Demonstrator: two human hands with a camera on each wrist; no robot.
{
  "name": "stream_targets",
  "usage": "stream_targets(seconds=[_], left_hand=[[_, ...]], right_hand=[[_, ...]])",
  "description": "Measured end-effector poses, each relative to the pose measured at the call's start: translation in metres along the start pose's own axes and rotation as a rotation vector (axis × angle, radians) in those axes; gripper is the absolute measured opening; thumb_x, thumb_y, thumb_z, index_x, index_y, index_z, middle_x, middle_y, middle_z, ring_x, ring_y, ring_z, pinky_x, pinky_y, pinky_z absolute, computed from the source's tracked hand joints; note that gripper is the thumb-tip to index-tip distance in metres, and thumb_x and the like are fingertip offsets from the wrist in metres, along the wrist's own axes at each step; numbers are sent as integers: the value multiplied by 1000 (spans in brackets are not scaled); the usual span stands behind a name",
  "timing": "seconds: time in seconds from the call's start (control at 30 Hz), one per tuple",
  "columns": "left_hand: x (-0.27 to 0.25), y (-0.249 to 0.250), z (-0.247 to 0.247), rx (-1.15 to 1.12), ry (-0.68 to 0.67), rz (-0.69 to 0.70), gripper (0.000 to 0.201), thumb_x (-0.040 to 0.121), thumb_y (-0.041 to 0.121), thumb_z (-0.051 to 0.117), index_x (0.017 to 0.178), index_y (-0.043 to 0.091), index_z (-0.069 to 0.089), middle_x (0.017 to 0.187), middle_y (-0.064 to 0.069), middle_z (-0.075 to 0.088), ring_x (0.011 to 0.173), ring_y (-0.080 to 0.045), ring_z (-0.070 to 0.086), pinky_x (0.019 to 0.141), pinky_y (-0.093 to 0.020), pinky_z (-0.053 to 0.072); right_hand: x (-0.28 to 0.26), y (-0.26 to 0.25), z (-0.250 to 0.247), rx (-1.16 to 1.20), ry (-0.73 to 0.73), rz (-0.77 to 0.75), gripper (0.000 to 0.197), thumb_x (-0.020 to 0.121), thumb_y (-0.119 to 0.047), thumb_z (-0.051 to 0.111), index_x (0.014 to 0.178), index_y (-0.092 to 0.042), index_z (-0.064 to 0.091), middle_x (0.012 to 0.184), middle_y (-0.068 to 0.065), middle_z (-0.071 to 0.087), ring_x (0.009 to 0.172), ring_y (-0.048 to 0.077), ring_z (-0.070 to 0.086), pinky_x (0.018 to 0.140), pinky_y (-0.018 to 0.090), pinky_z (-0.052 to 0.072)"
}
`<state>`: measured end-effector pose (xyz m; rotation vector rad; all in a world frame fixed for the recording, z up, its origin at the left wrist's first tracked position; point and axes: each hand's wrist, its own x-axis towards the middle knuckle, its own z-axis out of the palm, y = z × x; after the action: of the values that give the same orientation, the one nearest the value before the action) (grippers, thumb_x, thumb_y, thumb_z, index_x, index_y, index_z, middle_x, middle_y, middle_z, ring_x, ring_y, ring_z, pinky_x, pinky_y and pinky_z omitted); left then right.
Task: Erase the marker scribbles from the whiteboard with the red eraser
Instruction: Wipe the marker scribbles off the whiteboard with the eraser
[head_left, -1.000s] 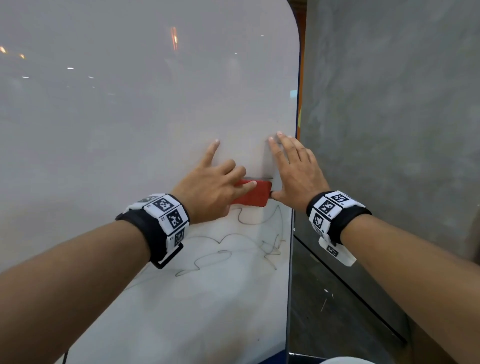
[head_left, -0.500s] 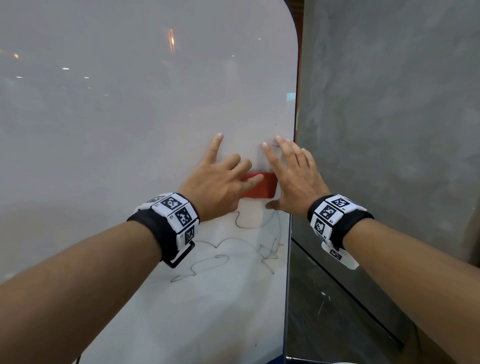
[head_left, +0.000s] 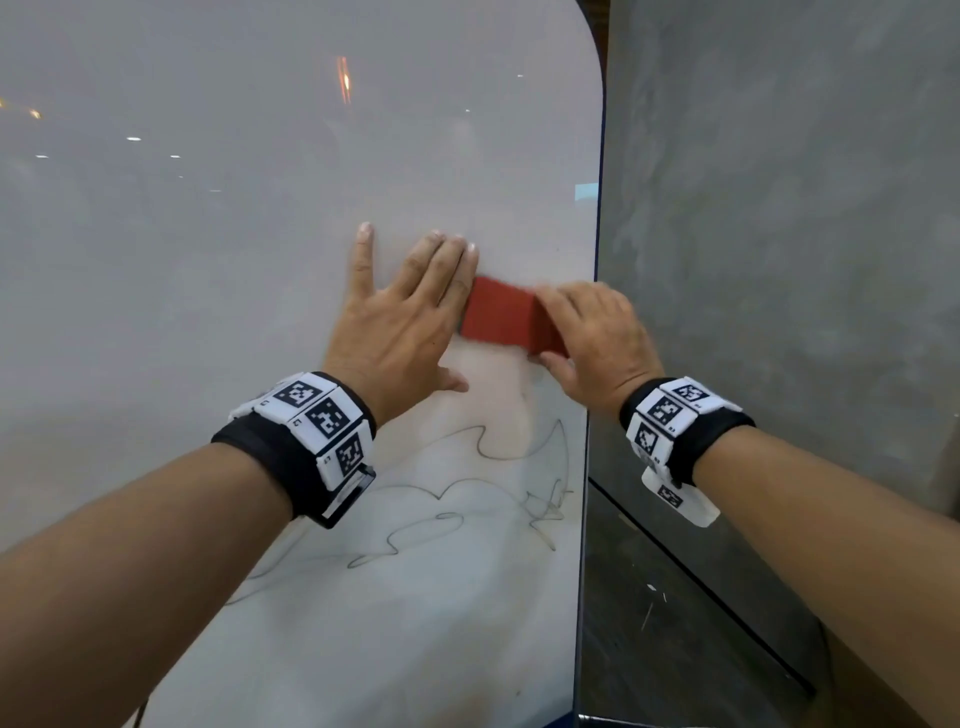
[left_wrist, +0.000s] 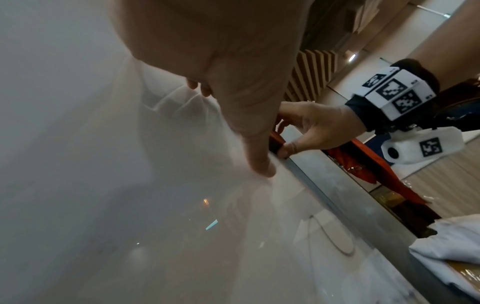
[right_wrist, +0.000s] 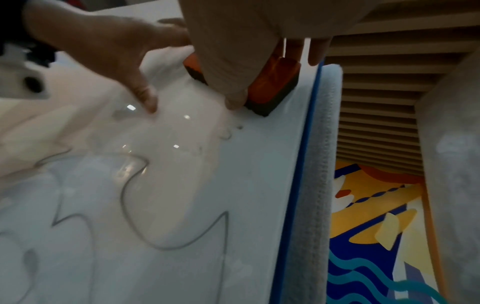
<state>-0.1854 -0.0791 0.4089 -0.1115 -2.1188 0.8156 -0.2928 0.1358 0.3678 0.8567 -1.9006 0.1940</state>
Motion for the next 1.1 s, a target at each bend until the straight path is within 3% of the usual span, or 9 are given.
stream_targets(seconds=[0.1, 0.17, 0.3, 0.53, 0.67, 0.77, 0.93, 1.0, 1.1], left_hand=[[-4, -4, 2, 59, -73, -14, 130, 65, 78, 64, 155, 5, 5, 163, -10, 10, 151, -26, 10, 112, -72, 11], [-3, -3, 3, 57, -83, -36, 130, 65, 78, 64, 155, 5, 5, 164, -11, 7, 151, -26, 7, 111, -72, 11], [-4, -4, 4, 75, -85, -29, 130, 66, 77, 65, 155, 4, 5, 164, -11, 8, 151, -26, 8, 111, -72, 14], [-7, -5, 4, 77, -88, -18, 127, 69, 77, 62, 156, 5, 3, 164, -10, 7, 152, -25, 6, 113, -69, 11], [-14, -10, 5, 73, -61, -11, 127, 66, 73, 69, 156, 5, 9, 163, -10, 12, 151, -25, 11, 115, -67, 13], [-20, -13, 5, 75, -62, -5, 126, 66, 71, 70, 156, 6, 12, 163, -10, 14, 151, -25, 13, 115, -65, 15], [-30, -17, 6, 60, -55, -11, 122, 68, 68, 70, 156, 9, 11, 163, -8, 14, 151, -25, 13, 117, -64, 12], [-33, -20, 6, 66, -52, -10, 119, 70, 68, 70, 157, 10, 12, 163, -8, 15, 151, -25, 14, 117, -64, 12], [-40, -24, 5, 73, -48, -9, 116, 71, 67, 70, 157, 12, 14, 163, -7, 16, 150, -26, 15, 116, -64, 13]], right_hand=[[4, 5, -3, -6, 42, 98, 69, 72, -30, 74, 132, -3, 51, 112, 18, 57, 97, 37, 55, 84, 45, 47], [-2, 1, 2, 14, 38, 80, 69, 72, -28, 76, 132, -4, 51, 114, 17, 56, 98, 36, 53, 84, 45, 48], [-16, 3, 9, -48, -91, -156, 72, 70, -29, 78, 133, -8, 50, 118, 15, 55, 101, 34, 53, 86, 46, 47], [22, 18, -11, 0, 32, 62, 70, 70, -24, 79, 132, -4, 51, 119, 17, 55, 101, 37, 53, 86, 46, 46], [-24, 1, 11, -4, -59, -47, 73, 63, -25, 84, 126, -7, 53, 112, 15, 57, 94, 34, 54, 80, 44, 48], [-21, 6, 7, -40, -135, -106, 69, 62, -31, 87, 120, -9, 56, 108, 13, 58, 90, 34, 56, 78, 44, 47], [-1, 13, 0, 37, 18, 237, 61, 67, -30, 83, 116, -9, 55, 106, 14, 56, 91, 34, 52, 75, 41, 43], [-16, -3, 10, 41, 6, 188, 61, 65, -28, 84, 115, -8, 55, 104, 14, 55, 88, 33, 51, 74, 39, 43], [-45, -27, 23, 8, -106, -24, 68, 63, -31, 84, 119, -8, 54, 107, 13, 56, 89, 33, 53, 77, 41, 46]])
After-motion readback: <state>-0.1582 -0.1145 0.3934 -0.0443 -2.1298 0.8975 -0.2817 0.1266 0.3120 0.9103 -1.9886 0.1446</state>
